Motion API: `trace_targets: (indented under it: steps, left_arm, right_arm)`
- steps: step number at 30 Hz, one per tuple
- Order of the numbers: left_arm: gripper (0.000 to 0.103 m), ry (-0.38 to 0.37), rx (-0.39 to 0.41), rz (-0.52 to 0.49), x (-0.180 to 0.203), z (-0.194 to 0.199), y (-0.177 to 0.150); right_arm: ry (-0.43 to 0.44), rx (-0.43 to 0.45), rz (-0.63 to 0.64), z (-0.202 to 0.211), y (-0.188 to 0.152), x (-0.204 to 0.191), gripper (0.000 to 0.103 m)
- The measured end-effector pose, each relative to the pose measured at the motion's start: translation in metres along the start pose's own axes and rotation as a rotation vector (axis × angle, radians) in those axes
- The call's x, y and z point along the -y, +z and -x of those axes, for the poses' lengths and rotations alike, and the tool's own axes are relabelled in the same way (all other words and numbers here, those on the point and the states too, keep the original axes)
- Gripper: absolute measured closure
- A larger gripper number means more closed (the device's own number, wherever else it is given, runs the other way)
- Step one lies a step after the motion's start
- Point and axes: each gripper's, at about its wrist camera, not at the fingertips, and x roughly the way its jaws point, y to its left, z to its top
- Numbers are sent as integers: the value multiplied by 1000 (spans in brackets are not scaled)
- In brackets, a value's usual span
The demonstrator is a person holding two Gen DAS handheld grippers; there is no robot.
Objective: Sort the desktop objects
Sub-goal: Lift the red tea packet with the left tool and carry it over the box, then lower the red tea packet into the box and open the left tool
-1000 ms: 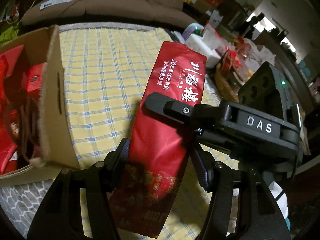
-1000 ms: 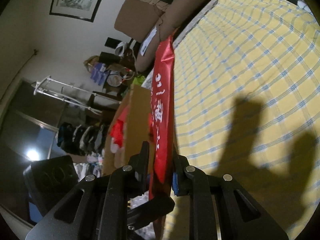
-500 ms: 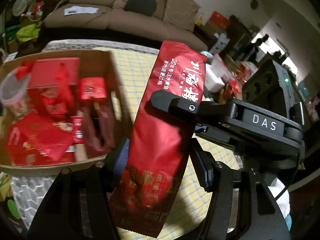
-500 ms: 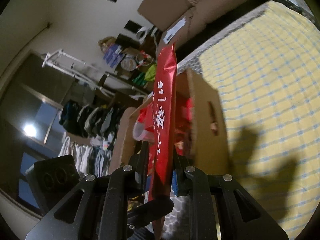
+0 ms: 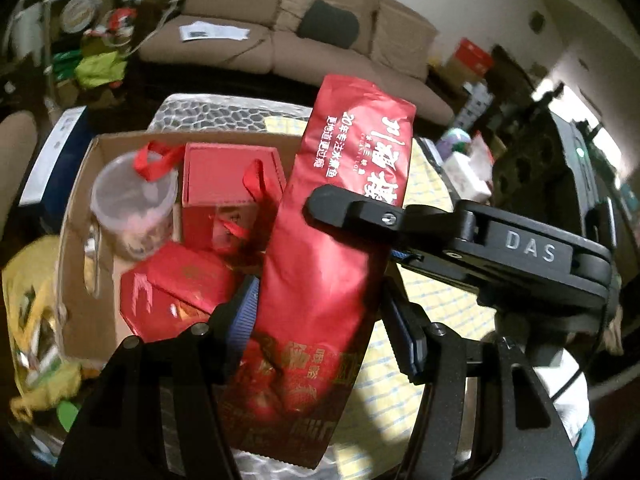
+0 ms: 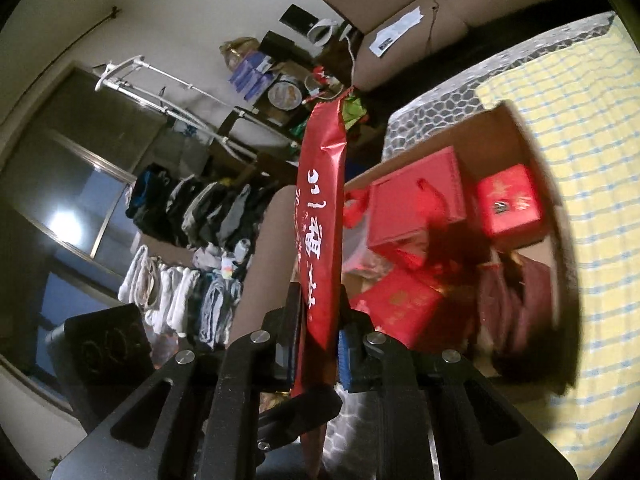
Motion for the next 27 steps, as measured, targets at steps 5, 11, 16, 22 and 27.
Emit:
trace_targets:
  steps: [5,11,16,22,27]
  left_arm:
    - [46,-16,-43,-115,-12,0,18]
    - [48,34,-131,-306,-10,-17,29]
    - [49,60,-205,-440,-10,-35,28]
    - [52,44,-232,-484,-23,-51,26]
    - [53,32,-264,-460,-47,-60,21]
  right_arm:
    - [9,8,-16,-18,11,-4,87]
    - [-2,7,-29,-34,18,3,87]
    - [-19,3,-60,-46,16,19,87]
    - [-46,-21,-99,-61,13,38,87]
    - [-73,-56,-98,-73,3,48,87]
